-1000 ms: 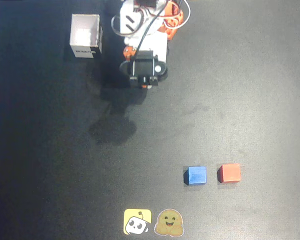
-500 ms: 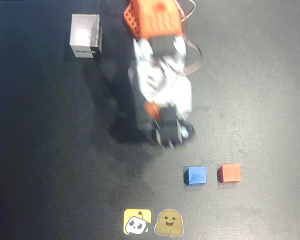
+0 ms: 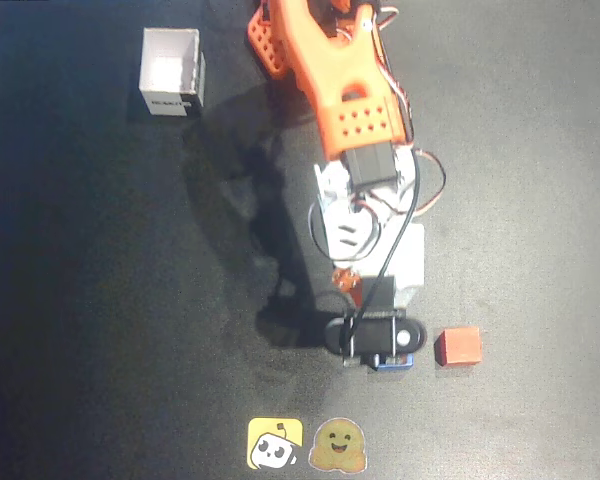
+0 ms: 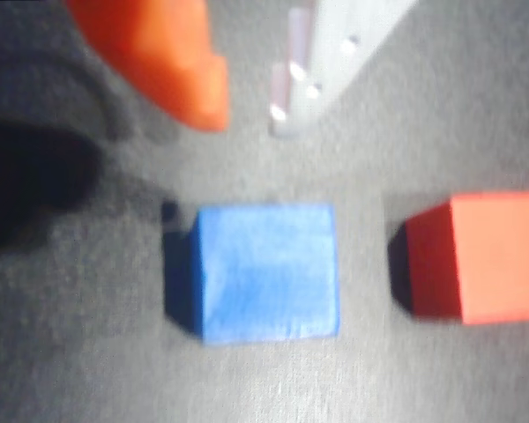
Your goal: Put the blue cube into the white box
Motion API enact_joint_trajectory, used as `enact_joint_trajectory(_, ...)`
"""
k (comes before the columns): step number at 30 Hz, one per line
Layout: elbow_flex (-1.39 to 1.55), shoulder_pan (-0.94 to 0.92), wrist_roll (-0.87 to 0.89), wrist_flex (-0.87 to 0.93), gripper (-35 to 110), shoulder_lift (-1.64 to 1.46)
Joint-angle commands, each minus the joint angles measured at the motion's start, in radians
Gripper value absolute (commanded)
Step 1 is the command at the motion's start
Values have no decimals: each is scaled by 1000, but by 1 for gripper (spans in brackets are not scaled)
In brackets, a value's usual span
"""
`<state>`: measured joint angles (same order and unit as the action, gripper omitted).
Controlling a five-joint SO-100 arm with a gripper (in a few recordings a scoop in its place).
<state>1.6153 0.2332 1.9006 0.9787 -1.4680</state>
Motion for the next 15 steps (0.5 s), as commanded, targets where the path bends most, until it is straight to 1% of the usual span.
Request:
enact_joint_trajectory(1,-72,18,14,-6,7,11)
enact_joint_trajectory(7,-133,48,55,-5,12,72)
enact_joint_trajectory(15,-198,63,40,-18,20,166)
